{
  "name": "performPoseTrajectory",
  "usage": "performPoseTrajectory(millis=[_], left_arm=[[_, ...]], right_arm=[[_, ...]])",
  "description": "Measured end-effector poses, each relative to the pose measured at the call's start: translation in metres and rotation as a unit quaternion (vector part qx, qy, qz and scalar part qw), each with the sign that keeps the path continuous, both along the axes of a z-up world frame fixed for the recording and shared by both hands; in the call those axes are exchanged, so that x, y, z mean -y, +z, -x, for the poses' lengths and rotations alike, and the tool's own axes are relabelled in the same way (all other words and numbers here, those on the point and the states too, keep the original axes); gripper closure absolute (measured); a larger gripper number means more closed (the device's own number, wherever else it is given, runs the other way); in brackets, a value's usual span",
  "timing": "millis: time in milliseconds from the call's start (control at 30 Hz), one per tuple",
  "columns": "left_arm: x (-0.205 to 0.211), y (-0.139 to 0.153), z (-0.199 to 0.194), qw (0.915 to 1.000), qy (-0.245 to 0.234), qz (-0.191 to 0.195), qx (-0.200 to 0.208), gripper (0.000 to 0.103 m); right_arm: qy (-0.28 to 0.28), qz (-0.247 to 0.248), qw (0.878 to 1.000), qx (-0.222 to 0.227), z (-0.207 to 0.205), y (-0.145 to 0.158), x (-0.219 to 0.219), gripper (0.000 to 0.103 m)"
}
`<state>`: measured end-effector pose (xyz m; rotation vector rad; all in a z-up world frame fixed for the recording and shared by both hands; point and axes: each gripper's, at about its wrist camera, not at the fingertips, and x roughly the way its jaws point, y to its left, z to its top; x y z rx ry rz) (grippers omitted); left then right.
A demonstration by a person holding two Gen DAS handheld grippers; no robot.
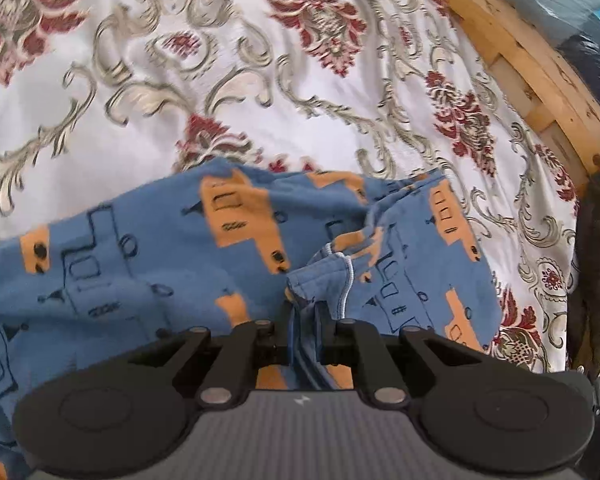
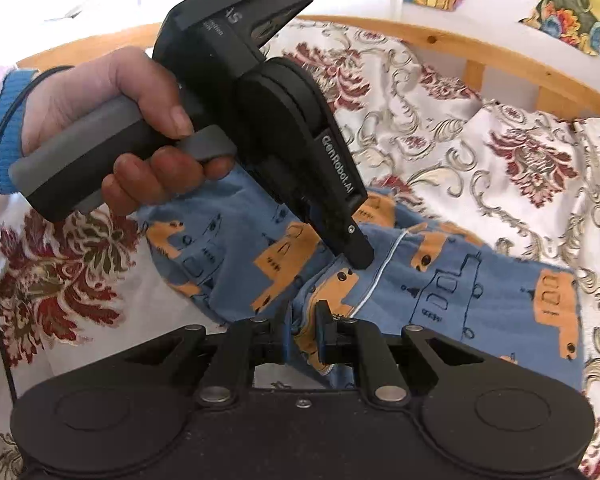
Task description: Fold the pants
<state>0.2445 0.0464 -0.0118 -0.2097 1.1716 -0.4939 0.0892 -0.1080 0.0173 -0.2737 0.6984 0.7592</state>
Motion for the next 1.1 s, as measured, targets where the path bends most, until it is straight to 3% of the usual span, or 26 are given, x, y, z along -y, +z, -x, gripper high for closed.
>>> performPoseTrajectory(millis=[133, 233, 300, 433, 500, 567, 700, 800, 867, 967, 1033, 1100], left_arm=[[-0.003, 0.0, 0.004, 0.9999, 0.008, 0.008, 0.01, 0.092], [0.007, 0.013, 0.016, 0.9982, -0.005, -0.014, 0.058, 0.092], [0.018, 0.024, 0.028, 0.9939, -0.016, -0.045, 0.099, 0.092], [0.041, 0.036, 0.052, 0.9764, -0.038, -0.11, 0.182, 0.092], [0.047, 0.029, 0.052, 0.9748, -0.036, -0.136, 0.173, 0.092], [0.042, 0.014, 0.042, 0.9812, -0.019, -0.136, 0.135, 0.088], [0.016, 0.005, 0.033, 0.9899, 0.03, -0.093, 0.102, 0.06], [0.006, 0.015, 0.036, 0.9888, 0.042, -0.086, 0.115, 0.058], [0.004, 0.025, 0.043, 0.984, 0.054, -0.089, 0.145, 0.058], [0.006, 0.029, 0.042, 0.9796, 0.058, -0.084, 0.173, 0.051], [0.01, 0.024, 0.035, 0.9808, 0.055, -0.087, 0.166, 0.05], [0.017, 0.012, 0.028, 0.9793, 0.052, -0.116, 0.157, 0.049]], right_arm=[[-0.003, 0.005, 1.0, 0.004, 0.002, -0.001, -0.004, 0.091], [-0.007, -0.001, 1.0, 0.007, 0.003, 0.004, 0.002, 0.091], [-0.009, -0.01, 1.0, 0.011, 0.005, 0.007, 0.006, 0.091], [-0.008, -0.022, 0.999, 0.023, 0.008, 0.012, 0.01, 0.09], [-0.006, -0.012, 1.0, 0.02, 0.006, 0.008, 0.007, 0.09], [-0.005, 0.001, 1.0, 0.005, 0.003, 0.0, 0.002, 0.088], [0.004, 0.015, 1.0, -0.006, 0.002, -0.009, -0.006, 0.074], [0.014, 0.013, 1.0, 0.0, 0.007, -0.002, -0.004, 0.062], [0.012, 0.009, 1.0, 0.013, 0.01, 0.005, 0.003, 0.055], [-0.014, 0.024, 0.998, 0.047, 0.013, 0.011, 0.016, 0.054], [-0.036, 0.041, 0.997, 0.059, 0.009, 0.012, 0.023, 0.051], [-0.055, 0.064, 0.995, 0.06, 0.002, 0.005, 0.026, 0.048]])
